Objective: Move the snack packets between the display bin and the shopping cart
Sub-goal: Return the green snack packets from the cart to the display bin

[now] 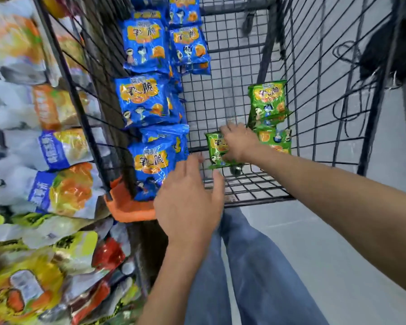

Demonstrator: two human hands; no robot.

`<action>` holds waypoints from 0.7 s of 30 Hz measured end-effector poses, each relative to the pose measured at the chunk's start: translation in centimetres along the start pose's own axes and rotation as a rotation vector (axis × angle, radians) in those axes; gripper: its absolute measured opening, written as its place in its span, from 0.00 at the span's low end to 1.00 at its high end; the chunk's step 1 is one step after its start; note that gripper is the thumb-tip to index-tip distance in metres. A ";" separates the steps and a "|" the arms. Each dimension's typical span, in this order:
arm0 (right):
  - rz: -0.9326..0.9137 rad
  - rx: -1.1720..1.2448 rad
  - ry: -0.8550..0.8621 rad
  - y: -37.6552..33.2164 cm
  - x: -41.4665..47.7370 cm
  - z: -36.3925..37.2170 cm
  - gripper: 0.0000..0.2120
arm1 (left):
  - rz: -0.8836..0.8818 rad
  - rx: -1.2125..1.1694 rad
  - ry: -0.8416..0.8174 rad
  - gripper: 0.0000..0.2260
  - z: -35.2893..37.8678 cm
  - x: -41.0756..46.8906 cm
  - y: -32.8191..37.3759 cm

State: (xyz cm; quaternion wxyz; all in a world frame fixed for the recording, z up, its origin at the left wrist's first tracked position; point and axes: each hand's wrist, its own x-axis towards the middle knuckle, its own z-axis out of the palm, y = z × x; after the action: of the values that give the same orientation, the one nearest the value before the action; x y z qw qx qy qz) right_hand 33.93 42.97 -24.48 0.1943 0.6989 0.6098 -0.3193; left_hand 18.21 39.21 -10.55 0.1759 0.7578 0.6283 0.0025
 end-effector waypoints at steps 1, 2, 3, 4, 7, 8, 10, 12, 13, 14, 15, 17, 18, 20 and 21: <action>-0.016 -0.075 0.017 -0.2 0.3 0.2 0.38 | -0.001 0.015 -0.002 0.16 0.0 0.0 0.0; -0.026 -0.124 0.035 -0.5 0.6 0.1 0.37 | -0.001 0.025 -0.003 0.16 0.1 0.1 0.0; -0.028 -0.153 0.052 -0.7 0.7 0.0 0.35 | 0.002 0.025 -0.005 0.16 0.1 0.1 0.0; -0.023 -0.164 0.064 -0.8 0.8 -0.3 0.32 | 0.003 0.017 -0.010 0.16 0.0 0.1 0.0; 0.005 -0.074 0.060 -0.9 0.0 -1.5 0.22 | -0.006 -0.024 -0.062 0.18 -0.3 0.0 0.1; 0.015 0.021 0.053 -0.8 -0.7 -2.0 0.20 | -0.008 -0.042 -0.086 0.18 -0.5 0.0 0.1; 0.043 0.256 0.088 -0.4 -2.5 -3.3 0.18 | -0.027 -0.109 -0.123 0.16 -0.5 0.1 -0.1; 0.057 0.474 0.165 0.2 -4.7 -4.8 0.13 | -0.051 -0.244 -0.133 0.15 -0.5 0.7 -0.2; 0.047 0.584 0.188 0.6 -5.9 -5.5 0.10 | -0.046 -0.322 -0.132 0.14 -0.5 1.1 -0.2; 0.038 0.698 0.199 0.9 -7.0 -6.2 0.09 | -0.033 -0.389 -0.129 0.14 -0.5 1.6 0.0; 0.037 0.814 0.198 1.2 -8.3 -6.8 0.10 | -0.020 -0.438 -0.130 0.14 -0.5 2.3 0.2; 0.052 1.046 0.173 1.6 -10.5 -7.8 0.15 | -0.020 -0.510 -0.169 0.14 -0.3 3.6 0.8; 0.056 1.159 0.153 1.7 -11.3 -8.1 0.16 | -0.044 -0.558 -0.216 0.14 -0.1 4.4 1.2; 0.063 1.340 0.115 1.9 -12.3 -8.4 0.14 | -0.115 -0.689 -0.379 0.11 0.5 5.7 2.0; 0.075 1.394 0.113 2.0 -12.3 -8.3 0.13 | -0.138 -0.735 -0.467 0.11 0.9 6.3 2.3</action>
State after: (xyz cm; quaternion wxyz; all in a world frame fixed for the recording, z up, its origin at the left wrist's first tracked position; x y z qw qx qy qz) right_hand 36.95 39.14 -10.31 -0.3201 0.6968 0.2475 -0.5922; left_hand 21.93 44.68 -12.11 0.5709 0.5813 0.5782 0.0430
